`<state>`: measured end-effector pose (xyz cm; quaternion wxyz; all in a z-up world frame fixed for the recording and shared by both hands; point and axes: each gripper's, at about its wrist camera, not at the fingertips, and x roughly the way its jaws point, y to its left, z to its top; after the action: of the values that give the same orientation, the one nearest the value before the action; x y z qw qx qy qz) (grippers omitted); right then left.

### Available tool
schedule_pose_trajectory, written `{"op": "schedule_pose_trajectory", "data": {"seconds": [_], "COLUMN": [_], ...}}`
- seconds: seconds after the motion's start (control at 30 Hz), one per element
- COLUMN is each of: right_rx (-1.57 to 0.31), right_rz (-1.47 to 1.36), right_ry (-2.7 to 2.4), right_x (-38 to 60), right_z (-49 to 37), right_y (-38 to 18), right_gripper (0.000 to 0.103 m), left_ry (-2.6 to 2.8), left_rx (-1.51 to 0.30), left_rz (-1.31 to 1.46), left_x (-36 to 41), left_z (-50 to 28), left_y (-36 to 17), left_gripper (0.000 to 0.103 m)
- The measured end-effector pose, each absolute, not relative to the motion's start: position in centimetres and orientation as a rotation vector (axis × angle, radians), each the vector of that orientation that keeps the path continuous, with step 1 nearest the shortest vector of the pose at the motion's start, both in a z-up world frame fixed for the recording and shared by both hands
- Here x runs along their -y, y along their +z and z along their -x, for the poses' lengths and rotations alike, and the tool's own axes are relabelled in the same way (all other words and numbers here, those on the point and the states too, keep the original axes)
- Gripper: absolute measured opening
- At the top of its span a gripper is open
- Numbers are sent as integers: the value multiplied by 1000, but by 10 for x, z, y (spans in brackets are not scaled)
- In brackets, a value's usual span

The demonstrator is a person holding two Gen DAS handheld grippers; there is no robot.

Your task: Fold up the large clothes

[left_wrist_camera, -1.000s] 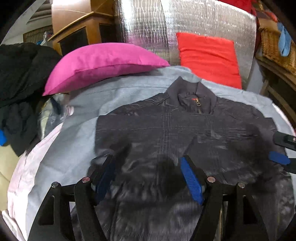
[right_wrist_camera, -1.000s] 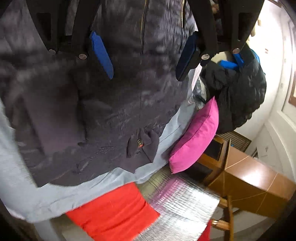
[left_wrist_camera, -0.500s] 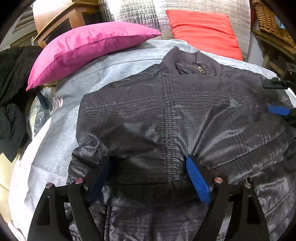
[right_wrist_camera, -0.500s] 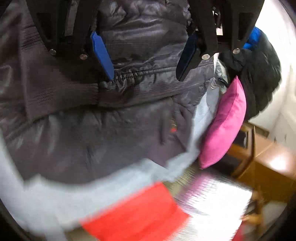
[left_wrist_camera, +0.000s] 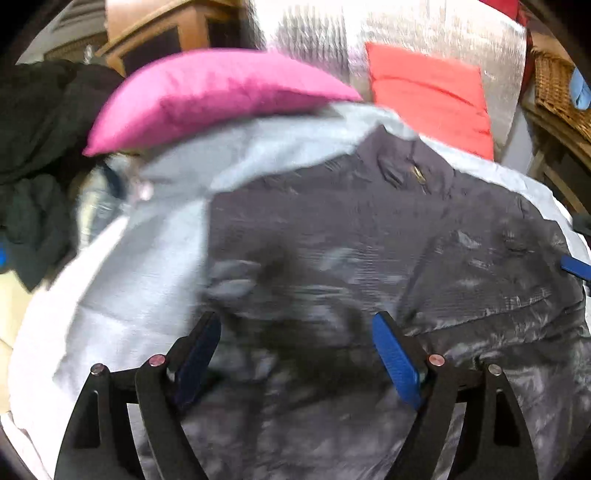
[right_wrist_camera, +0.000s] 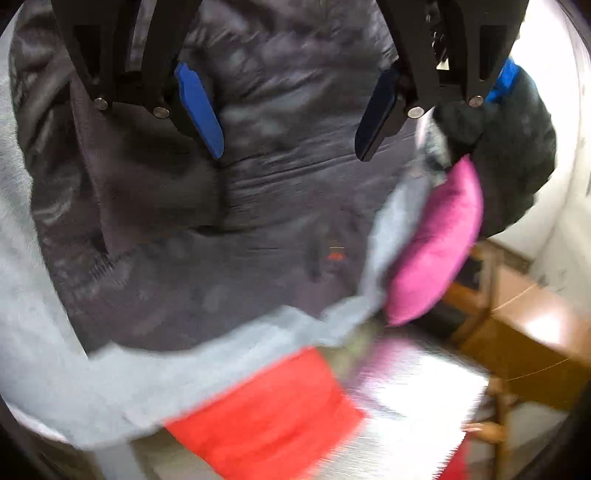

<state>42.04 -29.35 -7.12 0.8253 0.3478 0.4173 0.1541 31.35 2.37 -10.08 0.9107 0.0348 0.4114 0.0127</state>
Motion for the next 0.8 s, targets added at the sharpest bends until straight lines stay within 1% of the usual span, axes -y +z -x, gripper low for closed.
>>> {"op": "schedule_pose_trajectory", "data": {"seconds": [0.07,0.17,0.27,0.4,0.53,0.67,0.8], "right_rx": [-857,-841,-863,-912,-921,-931,-911], "right_rz": [-706,-649,-562,-550,-642,-728,-777], "right_ry": [343,358,333,256,169,138,185], "right_x": [296,305,315,338,366,383,382], "right_z": [-390,-338,-274,-189,-117,-72,-57], "right_y": [-56,-50,-60,-90,-116,-141,-145], "right_gripper": [77,77,77,77,77,77,77], "left_ry": [49,78,112,113,63,12,-8], "left_rx": [-837,-858,-879,-926,-967,-1004,-1044], "left_rz": [-42,35,125,238,300,311,306], "left_x": [-46,-91,-130,-163,-165,-156,-150], "left_z": [-292,-252,-207,-148,-99,-66,-45], "left_y": [-96,-96,-101,-116,-132,-147,-160], "left_gripper": [84,84,84,84,84,84,84]}}
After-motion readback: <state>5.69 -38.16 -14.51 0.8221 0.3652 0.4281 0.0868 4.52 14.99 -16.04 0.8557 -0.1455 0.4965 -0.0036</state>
